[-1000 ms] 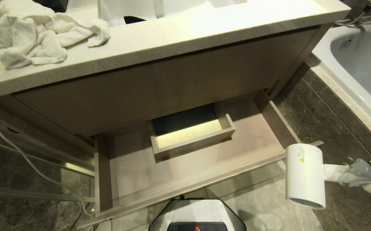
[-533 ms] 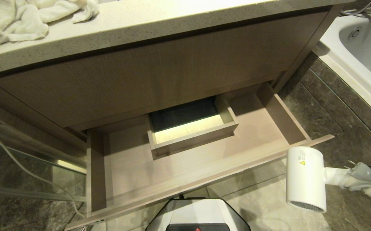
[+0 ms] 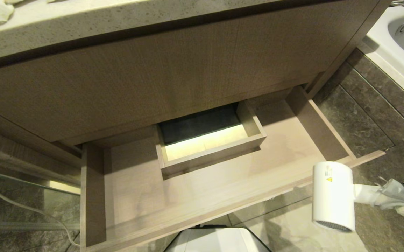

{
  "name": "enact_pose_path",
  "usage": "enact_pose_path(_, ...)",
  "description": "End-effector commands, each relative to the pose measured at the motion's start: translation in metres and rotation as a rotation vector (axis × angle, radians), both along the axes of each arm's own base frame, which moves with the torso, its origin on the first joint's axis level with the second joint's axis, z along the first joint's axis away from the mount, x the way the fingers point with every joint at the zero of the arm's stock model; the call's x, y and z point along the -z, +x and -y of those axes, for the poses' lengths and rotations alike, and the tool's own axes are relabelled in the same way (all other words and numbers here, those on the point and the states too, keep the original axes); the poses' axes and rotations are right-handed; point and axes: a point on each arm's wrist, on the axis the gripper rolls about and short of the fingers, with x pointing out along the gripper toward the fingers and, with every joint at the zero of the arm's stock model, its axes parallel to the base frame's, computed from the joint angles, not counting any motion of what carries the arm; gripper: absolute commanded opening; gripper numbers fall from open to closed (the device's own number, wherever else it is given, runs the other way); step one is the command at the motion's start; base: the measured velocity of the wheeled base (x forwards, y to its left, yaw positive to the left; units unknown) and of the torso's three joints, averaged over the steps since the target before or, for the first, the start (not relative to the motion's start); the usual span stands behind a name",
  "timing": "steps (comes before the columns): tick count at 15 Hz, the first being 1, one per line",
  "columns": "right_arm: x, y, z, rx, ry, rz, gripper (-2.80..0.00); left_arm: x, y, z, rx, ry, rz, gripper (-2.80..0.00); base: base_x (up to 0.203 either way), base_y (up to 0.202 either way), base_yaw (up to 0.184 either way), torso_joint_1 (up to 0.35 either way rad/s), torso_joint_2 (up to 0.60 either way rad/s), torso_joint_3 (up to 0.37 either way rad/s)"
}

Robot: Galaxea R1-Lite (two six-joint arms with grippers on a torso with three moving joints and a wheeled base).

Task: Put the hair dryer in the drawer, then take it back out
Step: Put it into the drawer

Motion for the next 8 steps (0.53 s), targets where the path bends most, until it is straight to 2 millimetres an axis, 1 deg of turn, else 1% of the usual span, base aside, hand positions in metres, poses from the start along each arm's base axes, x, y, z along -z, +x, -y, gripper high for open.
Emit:
enact_pose_path(1,0.001,0.001,0.000,-0.004,-0.001,0.005,-2.80,0.000,0.000,0.000,0.000,0.000,0.001,-2.80,0.000,0.000,0.000,0.002,0.38,0.419)
enact_pose_path(3,0.001,0.004,0.000,0.007,0.007,0.024,-2.80,0.000,0.000,0.000,0.000,0.000,0.002,-2.80,0.000,0.000,0.000,-0.050,0.39,0.379)
enact_pose_path(5,0.001,0.012,0.000,0.053,0.049,0.036,-2.80,0.000,0.000,0.000,0.000,0.000,0.001,-2.80,0.000,0.000,0.000,-0.011,0.35,0.351)
enact_pose_path(6,0.000,0.016,0.000,0.088,0.085,0.043,-2.80,0.000,0.000,0.000,0.000,0.000,0.001,-2.80,0.000,0.000,0.000,0.102,0.28,0.361)
enact_pose_path(8,0.001,0.025,-0.001,0.179,0.177,0.043,-2.80,0.000,0.000,0.000,0.000,0.000,0.002,-2.80,0.000,0.000,0.000,0.122,0.14,0.263)
